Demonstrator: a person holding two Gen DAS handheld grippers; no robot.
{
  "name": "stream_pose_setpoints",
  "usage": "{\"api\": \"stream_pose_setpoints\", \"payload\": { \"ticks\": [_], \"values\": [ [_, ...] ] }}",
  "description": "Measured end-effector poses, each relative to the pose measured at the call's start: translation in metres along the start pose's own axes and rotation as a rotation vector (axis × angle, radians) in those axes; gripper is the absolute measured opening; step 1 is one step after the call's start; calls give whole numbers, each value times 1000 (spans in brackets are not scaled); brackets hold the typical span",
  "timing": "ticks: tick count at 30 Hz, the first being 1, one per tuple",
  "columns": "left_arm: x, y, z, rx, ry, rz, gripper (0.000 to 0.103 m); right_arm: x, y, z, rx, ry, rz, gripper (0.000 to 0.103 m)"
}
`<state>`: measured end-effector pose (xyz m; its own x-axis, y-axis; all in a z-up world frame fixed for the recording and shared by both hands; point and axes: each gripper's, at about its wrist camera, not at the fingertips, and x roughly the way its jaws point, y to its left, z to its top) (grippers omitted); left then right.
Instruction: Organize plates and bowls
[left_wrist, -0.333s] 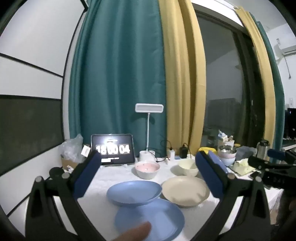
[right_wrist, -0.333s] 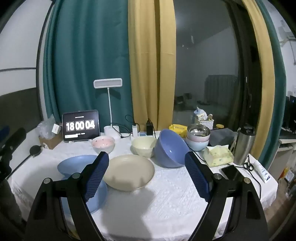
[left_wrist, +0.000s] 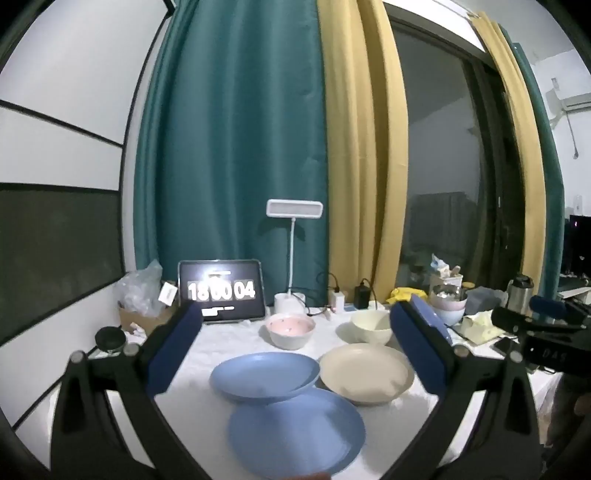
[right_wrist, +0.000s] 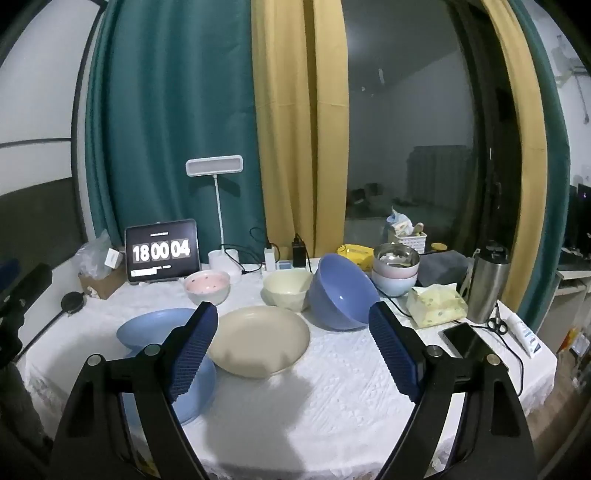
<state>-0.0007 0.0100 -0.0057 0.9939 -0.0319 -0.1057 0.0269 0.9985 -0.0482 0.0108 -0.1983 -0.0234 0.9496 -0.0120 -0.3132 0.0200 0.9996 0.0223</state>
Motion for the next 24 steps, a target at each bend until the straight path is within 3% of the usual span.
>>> {"api": "stream_pose_setpoints", "payload": {
  "ticks": [24],
  "values": [
    [2, -8, 0, 5, 18, -9, 102, 2, -4, -2, -3, 16, -14, 87]
  ]
}}
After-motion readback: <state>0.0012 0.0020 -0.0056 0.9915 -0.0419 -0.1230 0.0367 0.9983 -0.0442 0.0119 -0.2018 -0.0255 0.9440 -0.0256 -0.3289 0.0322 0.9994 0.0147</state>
